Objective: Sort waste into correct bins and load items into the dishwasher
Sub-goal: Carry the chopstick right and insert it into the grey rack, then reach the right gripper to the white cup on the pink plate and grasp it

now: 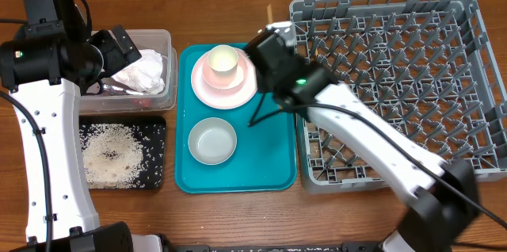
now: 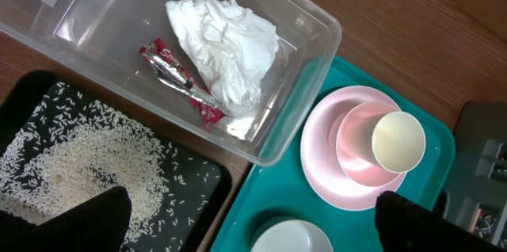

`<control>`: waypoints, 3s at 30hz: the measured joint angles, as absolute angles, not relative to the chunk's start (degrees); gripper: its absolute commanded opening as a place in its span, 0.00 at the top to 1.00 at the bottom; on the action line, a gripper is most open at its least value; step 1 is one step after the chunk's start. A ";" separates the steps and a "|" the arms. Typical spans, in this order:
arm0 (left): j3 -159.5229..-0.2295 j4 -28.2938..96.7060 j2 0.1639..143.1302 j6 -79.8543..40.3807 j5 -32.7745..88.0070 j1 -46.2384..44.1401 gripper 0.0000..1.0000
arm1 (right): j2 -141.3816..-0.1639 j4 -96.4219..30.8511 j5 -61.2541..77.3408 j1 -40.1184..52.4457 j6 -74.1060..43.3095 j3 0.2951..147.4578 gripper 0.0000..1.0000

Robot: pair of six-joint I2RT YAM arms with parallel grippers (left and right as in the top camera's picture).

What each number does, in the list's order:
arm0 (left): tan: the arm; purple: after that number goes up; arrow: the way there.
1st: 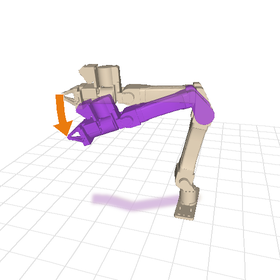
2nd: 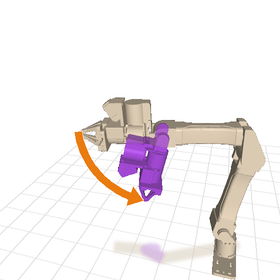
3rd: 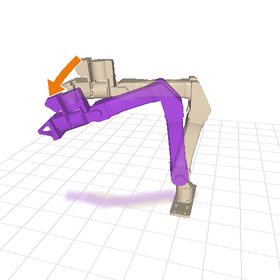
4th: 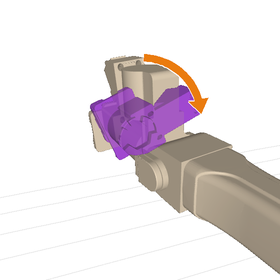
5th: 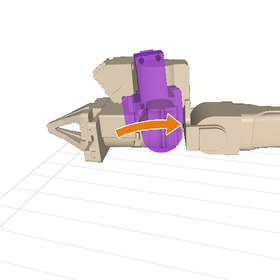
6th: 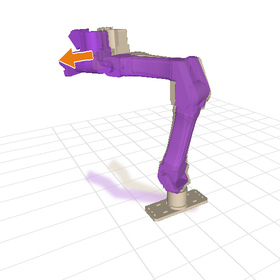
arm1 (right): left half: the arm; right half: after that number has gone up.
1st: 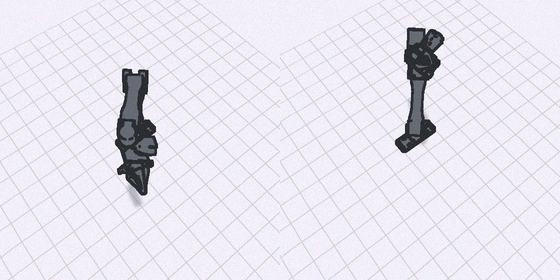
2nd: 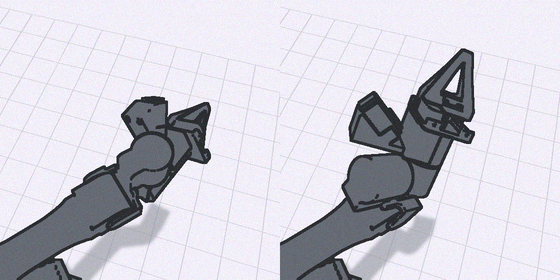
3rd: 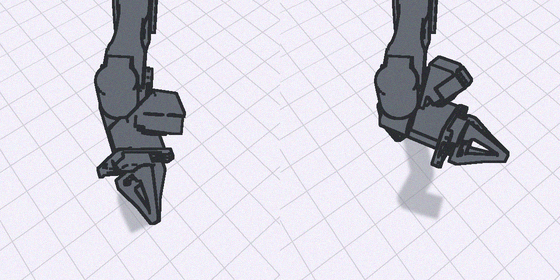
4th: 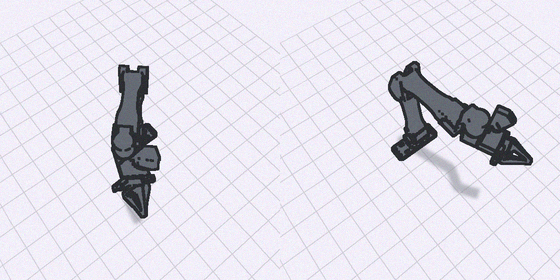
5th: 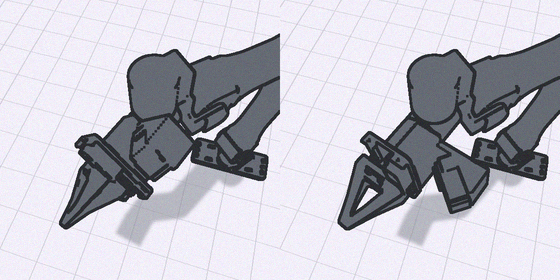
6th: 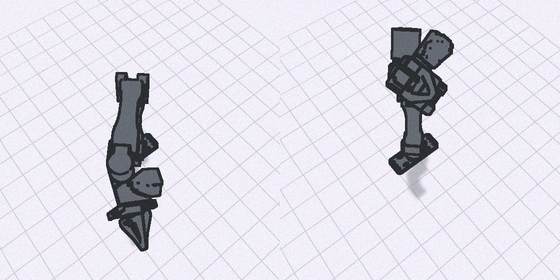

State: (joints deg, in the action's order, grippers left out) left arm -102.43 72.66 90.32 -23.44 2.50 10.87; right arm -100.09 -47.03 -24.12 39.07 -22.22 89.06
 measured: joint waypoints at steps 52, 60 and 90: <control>-102.43 72.66 90.32 -23.44 2.50 10.87 0.00 | -102.24 -55.94 -3.36 14.98 -6.00 81.60 0.82; -102.43 72.66 90.32 -23.44 2.52 10.87 0.00 | -102.24 -56.14 -3.86 14.98 -5.93 81.60 0.73; -102.43 72.66 90.32 -23.44 2.52 10.87 0.00 | -103.33 -45.39 6.87 30.96 -8.10 110.28 0.48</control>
